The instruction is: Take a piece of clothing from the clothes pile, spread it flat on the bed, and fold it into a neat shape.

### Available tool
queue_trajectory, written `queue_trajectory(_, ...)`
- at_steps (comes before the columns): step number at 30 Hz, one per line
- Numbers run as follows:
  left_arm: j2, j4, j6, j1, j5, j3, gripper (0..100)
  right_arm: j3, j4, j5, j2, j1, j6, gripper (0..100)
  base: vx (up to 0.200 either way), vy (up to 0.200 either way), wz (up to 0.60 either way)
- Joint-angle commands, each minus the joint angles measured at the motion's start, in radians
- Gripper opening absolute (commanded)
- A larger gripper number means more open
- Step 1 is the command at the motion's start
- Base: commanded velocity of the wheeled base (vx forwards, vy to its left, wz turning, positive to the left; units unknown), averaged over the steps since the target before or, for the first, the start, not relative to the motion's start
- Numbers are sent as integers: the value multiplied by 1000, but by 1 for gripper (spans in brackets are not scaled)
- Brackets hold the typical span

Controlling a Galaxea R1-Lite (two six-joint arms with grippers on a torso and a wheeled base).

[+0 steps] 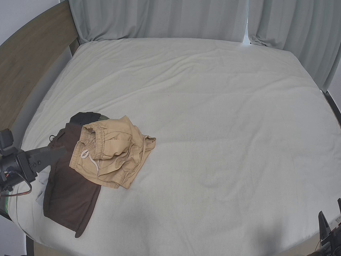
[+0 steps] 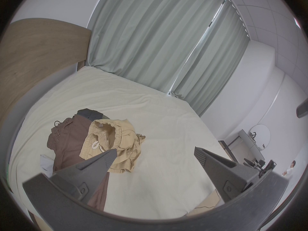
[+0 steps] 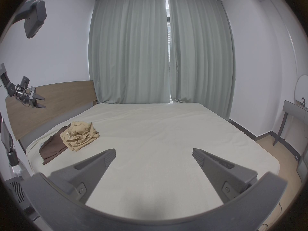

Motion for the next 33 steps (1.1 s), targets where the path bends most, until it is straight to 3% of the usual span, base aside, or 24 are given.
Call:
queue_trajectory(1, 95, -19, 2, 35, -25, -26, 100, 18, 0, 1, -16, 0, 0, 100, 0, 0, 0)
queue_trajectory(20, 400, -235, 37, 32, -30, -51, 100, 18, 0, 0, -16, 0, -1, 100, 0, 0, 0)
queue_trajectory(33, 563, -296, 39, 20, -27, -109, 100, 18, 0, 1, -16, 1, -1, 100, 0, 0, 0)
